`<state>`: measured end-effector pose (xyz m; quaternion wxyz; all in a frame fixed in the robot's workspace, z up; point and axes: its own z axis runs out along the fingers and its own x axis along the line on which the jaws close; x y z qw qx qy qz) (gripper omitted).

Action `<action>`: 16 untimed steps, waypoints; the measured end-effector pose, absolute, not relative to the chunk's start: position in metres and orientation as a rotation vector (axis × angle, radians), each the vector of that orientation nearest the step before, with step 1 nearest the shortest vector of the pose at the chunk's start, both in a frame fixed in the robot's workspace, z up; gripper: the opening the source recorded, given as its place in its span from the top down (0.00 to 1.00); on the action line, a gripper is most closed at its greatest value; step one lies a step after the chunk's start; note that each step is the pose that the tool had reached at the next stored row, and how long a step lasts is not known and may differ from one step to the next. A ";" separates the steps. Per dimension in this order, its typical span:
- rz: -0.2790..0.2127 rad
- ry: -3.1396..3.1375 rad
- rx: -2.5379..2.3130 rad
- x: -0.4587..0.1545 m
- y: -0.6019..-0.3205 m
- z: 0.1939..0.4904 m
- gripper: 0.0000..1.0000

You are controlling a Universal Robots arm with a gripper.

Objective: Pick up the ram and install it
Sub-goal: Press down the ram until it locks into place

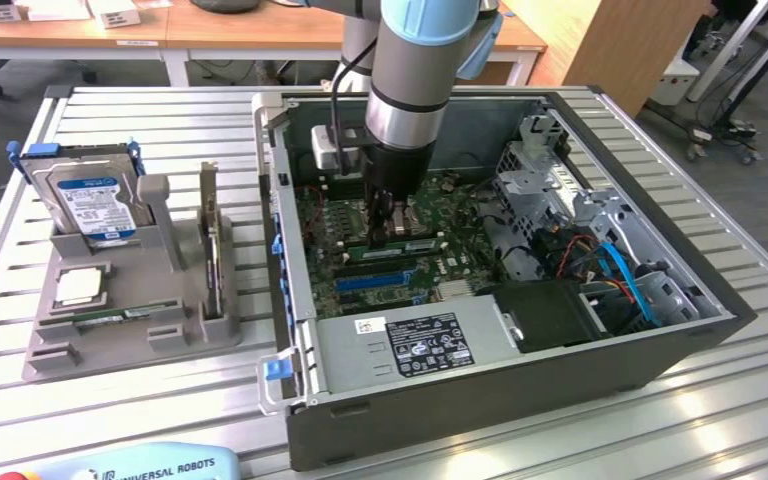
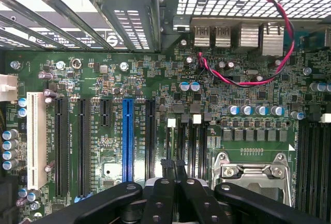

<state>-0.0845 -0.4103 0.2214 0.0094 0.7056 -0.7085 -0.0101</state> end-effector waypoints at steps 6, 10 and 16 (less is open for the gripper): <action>-0.033 -2.214 2.205 -0.084 -0.410 0.223 0.90; -0.032 -2.213 2.204 -0.084 -0.410 0.233 0.90; -0.032 -2.213 2.204 -0.084 -0.410 0.247 0.90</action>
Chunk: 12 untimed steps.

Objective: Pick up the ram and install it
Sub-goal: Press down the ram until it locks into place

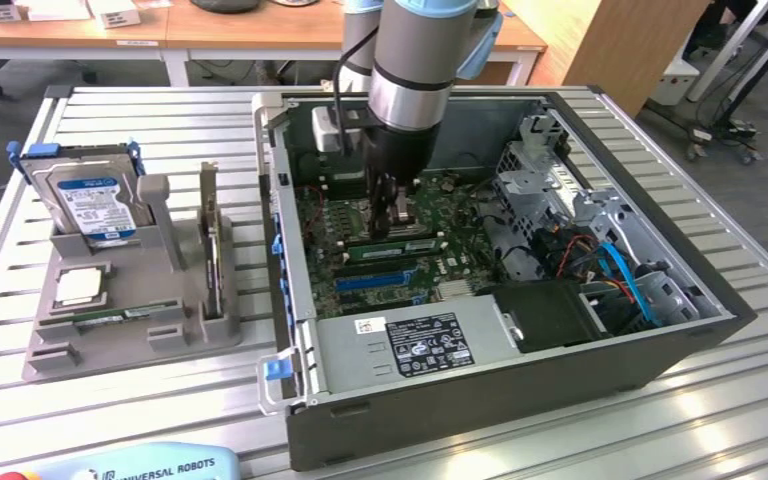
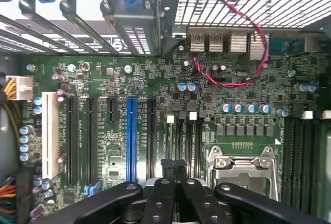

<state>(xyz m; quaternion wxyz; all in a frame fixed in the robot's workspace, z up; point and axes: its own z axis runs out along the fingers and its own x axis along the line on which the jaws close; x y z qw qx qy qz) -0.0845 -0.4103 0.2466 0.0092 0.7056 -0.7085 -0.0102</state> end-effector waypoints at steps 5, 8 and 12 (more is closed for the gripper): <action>-0.032 -2.213 2.204 -0.084 -0.410 0.258 0.90; -0.032 -2.213 2.204 -0.084 -0.410 0.261 0.90; -0.032 -2.213 2.204 -0.084 -0.410 0.261 0.90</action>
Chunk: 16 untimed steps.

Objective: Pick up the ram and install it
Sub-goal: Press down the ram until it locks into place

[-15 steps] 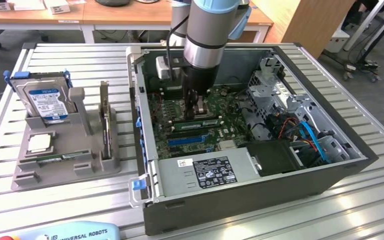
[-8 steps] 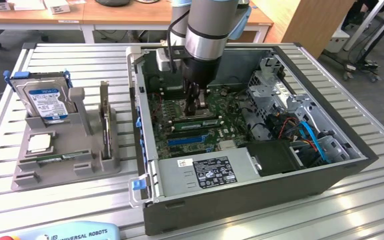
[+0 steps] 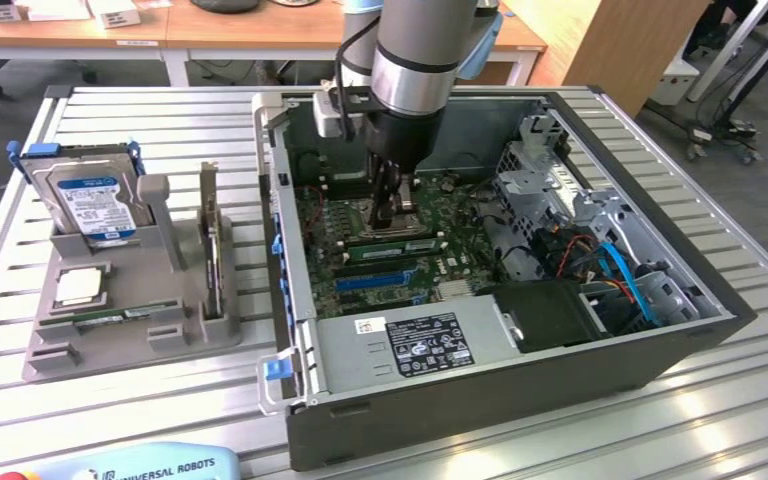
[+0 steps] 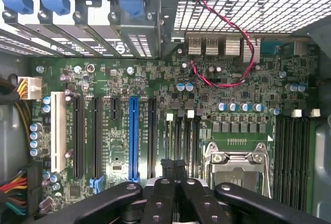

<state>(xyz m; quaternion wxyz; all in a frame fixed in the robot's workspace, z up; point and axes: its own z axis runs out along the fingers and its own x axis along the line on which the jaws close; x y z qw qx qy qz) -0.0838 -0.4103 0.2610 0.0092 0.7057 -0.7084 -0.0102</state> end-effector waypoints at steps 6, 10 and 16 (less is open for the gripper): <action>-0.032 -2.213 2.204 -0.069 -0.410 0.261 0.90; -0.032 -2.213 2.204 -0.055 -0.410 0.261 0.90; -0.032 -2.213 2.204 -0.042 -0.410 0.261 0.90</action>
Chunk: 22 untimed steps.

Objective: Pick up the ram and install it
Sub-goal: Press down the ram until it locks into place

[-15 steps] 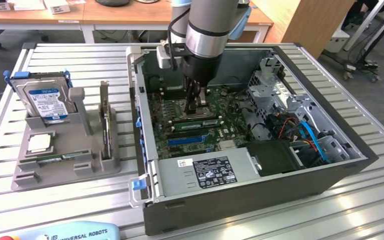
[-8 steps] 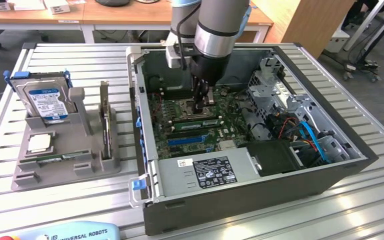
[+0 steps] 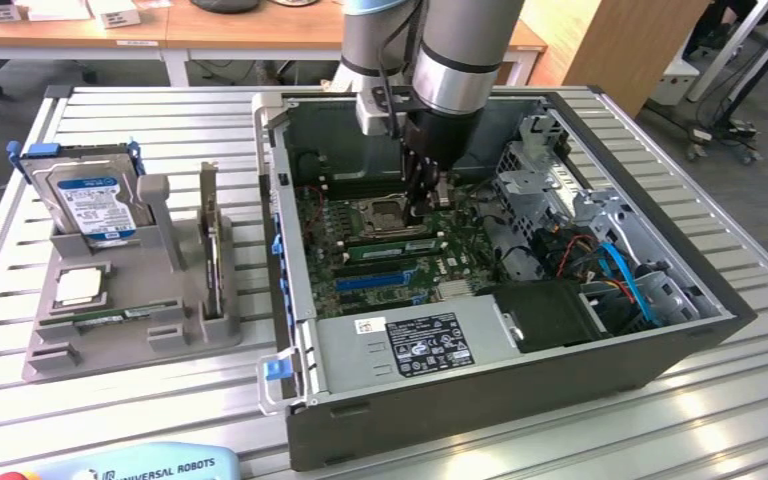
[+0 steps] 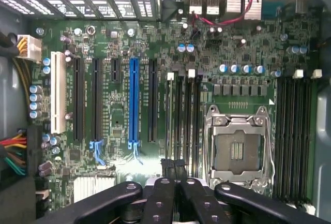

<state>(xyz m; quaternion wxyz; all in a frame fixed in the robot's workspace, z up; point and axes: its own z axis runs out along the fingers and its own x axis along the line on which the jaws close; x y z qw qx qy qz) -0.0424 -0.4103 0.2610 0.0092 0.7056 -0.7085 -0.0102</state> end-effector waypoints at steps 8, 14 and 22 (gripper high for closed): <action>-0.032 -2.213 2.204 -0.040 -0.410 0.261 0.90; -0.032 -2.213 2.204 -0.040 -0.410 0.261 0.90; -0.032 -2.213 2.203 -0.040 -0.410 0.261 0.90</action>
